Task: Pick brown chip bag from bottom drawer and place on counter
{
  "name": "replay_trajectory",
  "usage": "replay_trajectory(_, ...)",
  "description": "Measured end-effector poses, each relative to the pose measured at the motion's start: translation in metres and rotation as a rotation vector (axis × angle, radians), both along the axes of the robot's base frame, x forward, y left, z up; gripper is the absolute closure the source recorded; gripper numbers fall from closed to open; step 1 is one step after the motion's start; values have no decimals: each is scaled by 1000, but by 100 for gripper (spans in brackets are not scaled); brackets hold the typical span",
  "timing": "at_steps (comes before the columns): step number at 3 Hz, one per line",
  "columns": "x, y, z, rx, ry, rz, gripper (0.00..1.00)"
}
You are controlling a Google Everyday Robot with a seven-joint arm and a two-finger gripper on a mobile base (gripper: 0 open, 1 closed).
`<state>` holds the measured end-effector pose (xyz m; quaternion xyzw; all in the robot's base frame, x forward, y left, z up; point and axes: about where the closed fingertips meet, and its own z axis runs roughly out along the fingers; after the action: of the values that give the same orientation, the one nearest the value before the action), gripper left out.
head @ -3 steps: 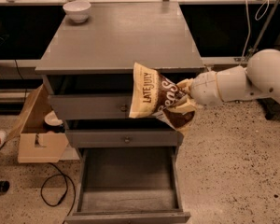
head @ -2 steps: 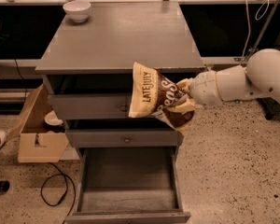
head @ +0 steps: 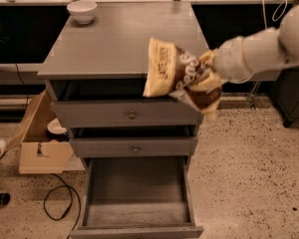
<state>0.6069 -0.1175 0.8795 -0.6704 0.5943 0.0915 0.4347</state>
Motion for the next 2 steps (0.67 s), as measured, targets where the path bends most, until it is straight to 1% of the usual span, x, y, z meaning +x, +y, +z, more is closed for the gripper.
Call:
replay_trajectory(1,32,-18,62,-105,-74,-73,100)
replay_trajectory(2,74,-34,103,-172,-107,-175,100)
